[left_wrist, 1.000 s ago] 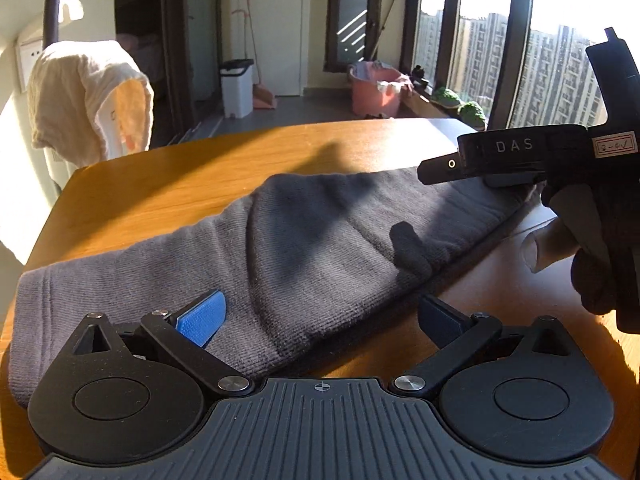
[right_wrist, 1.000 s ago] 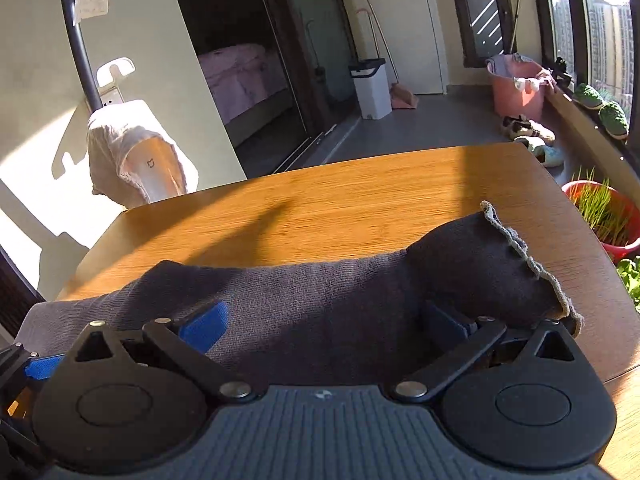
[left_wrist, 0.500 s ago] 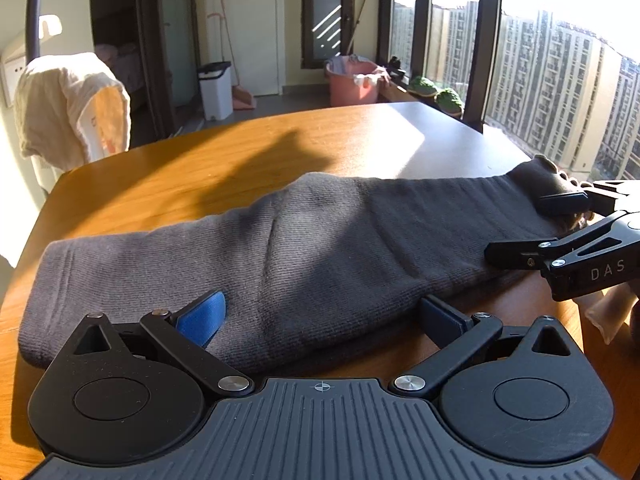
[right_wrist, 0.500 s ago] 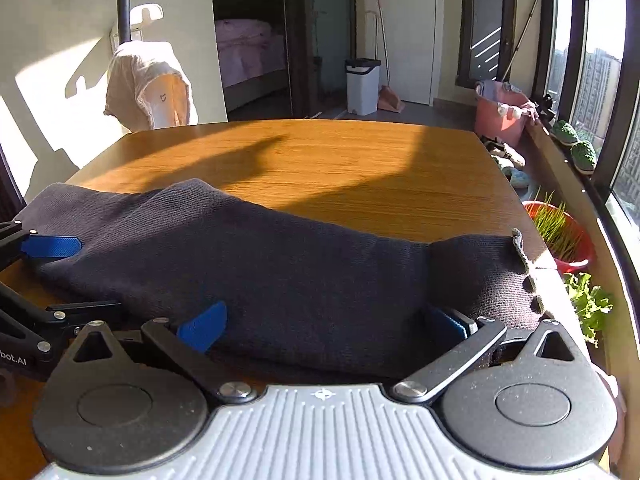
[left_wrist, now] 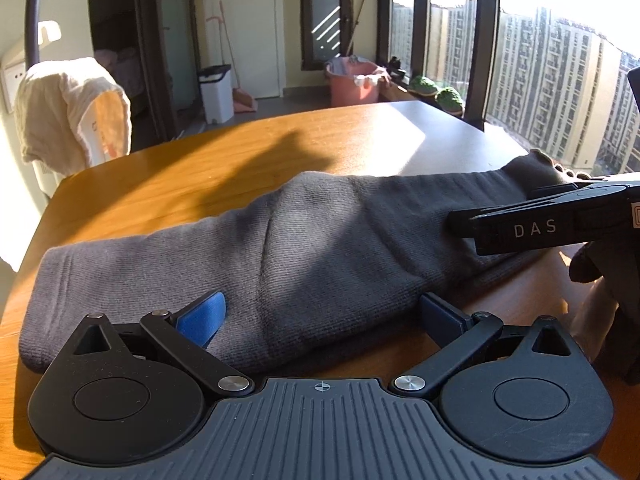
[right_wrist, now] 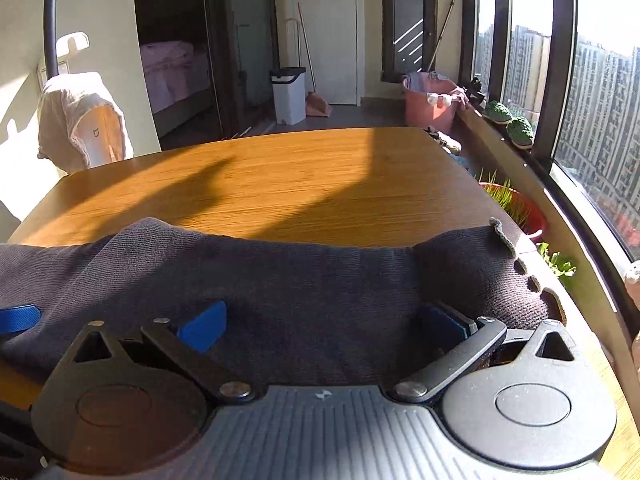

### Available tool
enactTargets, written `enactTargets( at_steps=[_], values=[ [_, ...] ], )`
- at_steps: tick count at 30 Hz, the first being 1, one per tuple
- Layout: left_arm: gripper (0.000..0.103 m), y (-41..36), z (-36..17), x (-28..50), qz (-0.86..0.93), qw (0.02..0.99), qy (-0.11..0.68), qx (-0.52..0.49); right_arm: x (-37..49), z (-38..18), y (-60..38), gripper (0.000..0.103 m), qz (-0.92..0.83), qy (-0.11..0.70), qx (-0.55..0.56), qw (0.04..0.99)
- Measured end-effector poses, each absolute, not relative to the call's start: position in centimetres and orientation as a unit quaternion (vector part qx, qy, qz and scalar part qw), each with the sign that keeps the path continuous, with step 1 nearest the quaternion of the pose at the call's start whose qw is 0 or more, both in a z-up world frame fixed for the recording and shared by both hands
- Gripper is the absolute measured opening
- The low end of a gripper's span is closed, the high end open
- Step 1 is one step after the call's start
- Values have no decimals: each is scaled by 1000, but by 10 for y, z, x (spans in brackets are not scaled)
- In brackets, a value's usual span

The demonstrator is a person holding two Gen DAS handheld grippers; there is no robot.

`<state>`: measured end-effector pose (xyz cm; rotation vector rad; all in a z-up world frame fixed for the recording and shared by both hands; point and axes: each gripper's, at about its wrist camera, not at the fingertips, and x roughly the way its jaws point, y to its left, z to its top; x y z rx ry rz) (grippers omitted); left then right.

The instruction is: Fold clothes

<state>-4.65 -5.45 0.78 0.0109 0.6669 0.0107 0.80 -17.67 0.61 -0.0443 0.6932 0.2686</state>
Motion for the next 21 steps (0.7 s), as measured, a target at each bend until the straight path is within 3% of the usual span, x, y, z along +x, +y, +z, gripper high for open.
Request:
enactTargets(
  at_steps=[15, 18, 21],
  values=[
    [103, -50, 14, -66, 28, 955, 293, -35, 2, 11, -187, 103, 192, 317, 15, 929],
    [103, -37, 21, -79, 57, 960, 274, -19, -16, 23, -186, 100, 277, 248, -31, 928],
    [103, -15, 38, -102, 81, 967, 240, 26, -40, 36, -163, 90, 360, 147, -166, 906]
  ],
)
